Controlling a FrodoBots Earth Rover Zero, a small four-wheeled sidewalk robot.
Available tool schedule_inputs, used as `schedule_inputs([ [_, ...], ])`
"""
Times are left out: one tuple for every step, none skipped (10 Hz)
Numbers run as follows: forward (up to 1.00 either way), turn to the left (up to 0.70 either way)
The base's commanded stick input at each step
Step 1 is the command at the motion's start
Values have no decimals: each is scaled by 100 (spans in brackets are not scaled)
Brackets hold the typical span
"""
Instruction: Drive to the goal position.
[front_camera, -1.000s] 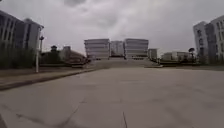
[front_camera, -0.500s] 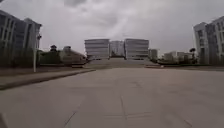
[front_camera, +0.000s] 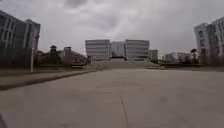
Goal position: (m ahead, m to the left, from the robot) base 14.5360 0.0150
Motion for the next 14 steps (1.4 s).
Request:
schedule_inputs([
  [70, -1],
  [70, -1],
  [70, -1],
  [70, -1],
  [70, -1],
  [70, -1],
  [70, -1],
  [70, -1],
  [70, -1],
  [70, -1],
  [70, -1],
  [70, -1],
  [70, -1],
  [70, -1],
])
